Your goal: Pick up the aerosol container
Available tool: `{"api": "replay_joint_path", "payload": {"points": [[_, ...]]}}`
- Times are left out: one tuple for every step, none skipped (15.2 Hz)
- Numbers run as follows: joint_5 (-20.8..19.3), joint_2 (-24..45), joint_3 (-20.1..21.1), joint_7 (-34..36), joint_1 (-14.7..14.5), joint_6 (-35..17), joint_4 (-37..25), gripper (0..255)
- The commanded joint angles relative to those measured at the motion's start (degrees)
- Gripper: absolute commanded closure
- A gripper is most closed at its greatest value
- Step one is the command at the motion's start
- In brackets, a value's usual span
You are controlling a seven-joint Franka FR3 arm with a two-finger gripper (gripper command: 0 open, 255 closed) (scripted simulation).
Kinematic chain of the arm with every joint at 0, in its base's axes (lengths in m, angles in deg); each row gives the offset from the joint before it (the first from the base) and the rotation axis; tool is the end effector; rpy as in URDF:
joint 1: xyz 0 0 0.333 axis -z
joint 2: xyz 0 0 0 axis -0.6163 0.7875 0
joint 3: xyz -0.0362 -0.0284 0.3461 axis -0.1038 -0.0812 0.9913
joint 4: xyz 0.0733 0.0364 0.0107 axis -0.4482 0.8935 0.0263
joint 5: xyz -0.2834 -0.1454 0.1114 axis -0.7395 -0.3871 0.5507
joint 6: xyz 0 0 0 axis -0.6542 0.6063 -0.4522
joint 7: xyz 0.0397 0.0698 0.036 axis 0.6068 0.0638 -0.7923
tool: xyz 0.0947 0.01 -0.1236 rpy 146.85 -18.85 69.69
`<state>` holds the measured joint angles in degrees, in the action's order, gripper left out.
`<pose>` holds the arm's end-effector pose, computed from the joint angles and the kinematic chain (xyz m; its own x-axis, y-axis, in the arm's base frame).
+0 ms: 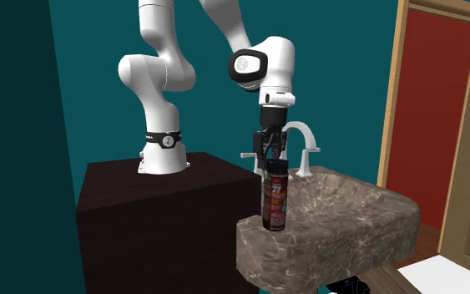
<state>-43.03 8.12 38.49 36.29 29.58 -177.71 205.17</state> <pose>0.3008 0.2160 0.2533 0.9562 0.2911 -0.0313 0.2926 -0.9532 0.0754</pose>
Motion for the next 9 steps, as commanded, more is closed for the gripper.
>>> {"api": "replay_joint_path", "payload": {"points": [[-0.1, 0.22, 0.0, 0.09, 0.0, -0.06, 0.08, 255], [-0.17, 0.28, 0.0, 0.16, 0.0, -0.09, 0.06, 255], [-0.15, 0.26, 0.01, 0.16, -0.01, -0.07, 0.05, 255], [-0.22, 0.35, -0.03, 0.15, 0.03, -0.01, -0.08, 255], [-0.16, 0.3, -0.01, 0.13, 0.01, 0.0, -0.06, 255], [0.02, 0.15, 0.02, 0.0, -0.01, 0.11, -0.04, 255], [-0.11, 0.21, -0.02, 0.06, 0.02, -0.14, 0.16, 255], [1.27, -0.9, 0.16, -0.97, -0.09, 0.75, 0.21, 255], [2.57, -1.99, 0.29, -1.93, -0.22, 1.65, 0.23, 255]]}}
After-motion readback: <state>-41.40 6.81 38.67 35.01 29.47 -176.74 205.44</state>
